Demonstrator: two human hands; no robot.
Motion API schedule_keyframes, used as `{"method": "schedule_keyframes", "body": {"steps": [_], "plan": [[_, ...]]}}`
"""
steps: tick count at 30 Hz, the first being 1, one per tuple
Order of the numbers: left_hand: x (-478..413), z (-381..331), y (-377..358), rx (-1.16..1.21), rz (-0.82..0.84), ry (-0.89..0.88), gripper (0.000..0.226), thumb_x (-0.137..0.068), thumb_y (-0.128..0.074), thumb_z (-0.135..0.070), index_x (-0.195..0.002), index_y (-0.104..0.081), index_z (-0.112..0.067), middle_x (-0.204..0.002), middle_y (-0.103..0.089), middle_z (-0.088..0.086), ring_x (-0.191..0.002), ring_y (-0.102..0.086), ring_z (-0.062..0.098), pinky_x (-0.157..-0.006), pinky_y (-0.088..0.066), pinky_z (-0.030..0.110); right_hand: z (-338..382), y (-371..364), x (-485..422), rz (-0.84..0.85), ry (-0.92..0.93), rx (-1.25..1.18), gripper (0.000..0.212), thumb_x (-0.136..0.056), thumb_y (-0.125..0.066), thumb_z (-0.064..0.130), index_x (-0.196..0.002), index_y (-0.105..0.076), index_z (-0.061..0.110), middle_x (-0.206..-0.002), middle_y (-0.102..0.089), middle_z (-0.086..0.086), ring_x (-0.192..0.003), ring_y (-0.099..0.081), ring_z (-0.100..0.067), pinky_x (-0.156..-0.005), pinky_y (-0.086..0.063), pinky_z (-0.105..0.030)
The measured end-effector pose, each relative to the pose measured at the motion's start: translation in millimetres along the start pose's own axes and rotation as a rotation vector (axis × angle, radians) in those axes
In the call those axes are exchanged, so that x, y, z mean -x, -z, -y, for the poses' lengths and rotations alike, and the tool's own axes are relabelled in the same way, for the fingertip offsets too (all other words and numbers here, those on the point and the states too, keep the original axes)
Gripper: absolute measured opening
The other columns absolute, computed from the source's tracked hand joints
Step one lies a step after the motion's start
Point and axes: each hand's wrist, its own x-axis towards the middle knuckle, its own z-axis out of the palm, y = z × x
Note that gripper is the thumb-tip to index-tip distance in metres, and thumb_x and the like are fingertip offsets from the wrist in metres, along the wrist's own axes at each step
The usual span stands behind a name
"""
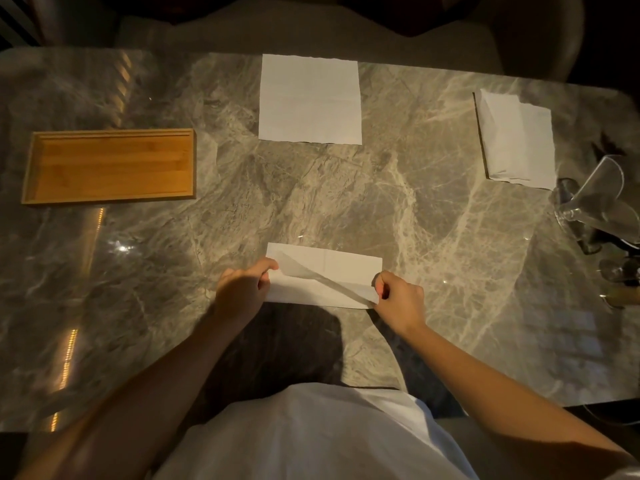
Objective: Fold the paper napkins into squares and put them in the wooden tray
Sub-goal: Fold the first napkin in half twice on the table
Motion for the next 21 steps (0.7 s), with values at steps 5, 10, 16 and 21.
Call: {"method": "schedule_keyframes", "body": {"steps": [5,10,16,21], "plan": [[-2.7,4.5,-3.8,0.003,0.021,0.041,0.035,-0.092,-0.053,-0.022,-0.126,-0.058,-0.021,-0.082,-0.072,0.011,-0.072,-0.063,0.029,-0.081,-0.051,0.039,-2.3,0.7,4.5,-0.067,-0.078,-0.149,0.024,-0.073,-0.065,0.015,-0.062,-0.045,0.022,-0.061,-0.06,0.002,-0.057,-0.055,-0.011,-0.074,-0.044,-0.03],[-5.4,2.6,-8.4,-0.042,0.031,0.021,0.047,-0.084,-0.061,-0.042,-0.125,-0.053,-0.02,-0.073,-0.069,0.007,-0.067,-0.064,0.026,-0.083,-0.047,0.04,1.3,1.6,-1.0,-0.037,-0.082,-0.106,0.015,-0.08,-0.058,0.025,-0.067,-0.052,0.019,-0.054,-0.054,0.006,-0.057,-0.054,-0.012,-0.079,-0.045,-0.036],[-8.4,-0.9,-11.7,-0.099,-0.023,-0.012,0.048,-0.08,-0.067,-0.038,-0.121,-0.055,-0.016,-0.1,-0.069,0.009,-0.089,-0.065,0.028,-0.084,-0.043,0.041,0.6,3.3,-9.7,0.048,-0.093,0.025,0.019,-0.076,-0.061,0.023,-0.076,-0.042,0.024,-0.057,-0.055,0.009,-0.056,-0.053,-0.013,-0.078,-0.04,-0.035],[-12.7,-12.9,-13.5,-0.322,-0.112,-0.063,0.038,-0.07,-0.074,-0.033,-0.099,-0.058,-0.014,-0.095,-0.06,0.008,-0.082,-0.054,0.027,-0.07,-0.04,0.035,1.2,1.1,-10.9,0.07,-0.107,0.059,0.02,-0.075,-0.061,0.025,-0.081,-0.042,0.023,-0.059,-0.053,0.011,-0.06,-0.054,-0.018,-0.075,-0.036,-0.034]]}}
